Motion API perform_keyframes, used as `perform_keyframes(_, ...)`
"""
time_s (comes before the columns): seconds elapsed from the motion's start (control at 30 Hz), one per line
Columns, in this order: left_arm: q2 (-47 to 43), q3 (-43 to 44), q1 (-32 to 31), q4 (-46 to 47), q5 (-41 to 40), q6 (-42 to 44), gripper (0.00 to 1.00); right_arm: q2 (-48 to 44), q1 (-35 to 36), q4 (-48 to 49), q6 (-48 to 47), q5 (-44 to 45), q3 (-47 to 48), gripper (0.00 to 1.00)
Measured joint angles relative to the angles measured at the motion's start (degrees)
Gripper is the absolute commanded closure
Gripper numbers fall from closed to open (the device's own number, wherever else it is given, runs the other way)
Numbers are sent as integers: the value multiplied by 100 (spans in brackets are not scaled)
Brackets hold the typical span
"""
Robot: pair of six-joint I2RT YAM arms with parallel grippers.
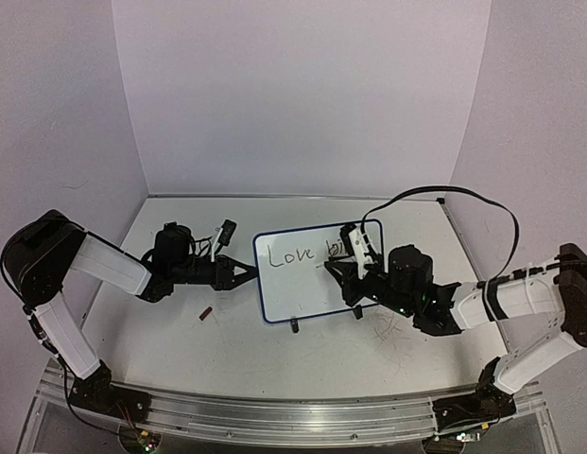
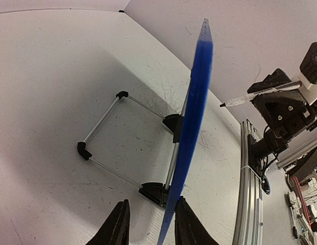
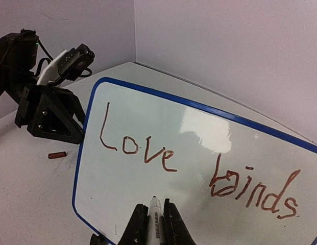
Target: Write a sentence on the whiteboard
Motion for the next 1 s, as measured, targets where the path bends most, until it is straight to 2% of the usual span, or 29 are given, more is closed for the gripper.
perform_keyframes(0.1, 15, 0, 0, 48, 63, 20, 76, 273, 146, -15, -13, -50, 251, 100)
perform_keyframes(0.17, 33, 2, 0, 83, 120, 35, 77, 516, 271, -17, -50, -107, 509, 100)
perform_keyframes(0.4, 48, 2, 7, 90, 227, 70, 67, 1088, 627, -50, -155, -162, 1025, 100)
perform_keyframes(0.57, 90, 4, 7, 90, 420, 136, 65, 1397, 798, -125, -197, -234, 1200, 100)
perform_keyframes(1.0, 372, 273, -42, 101, 610, 142, 90, 1735, 916, -190, -192, 83, 1349, 100)
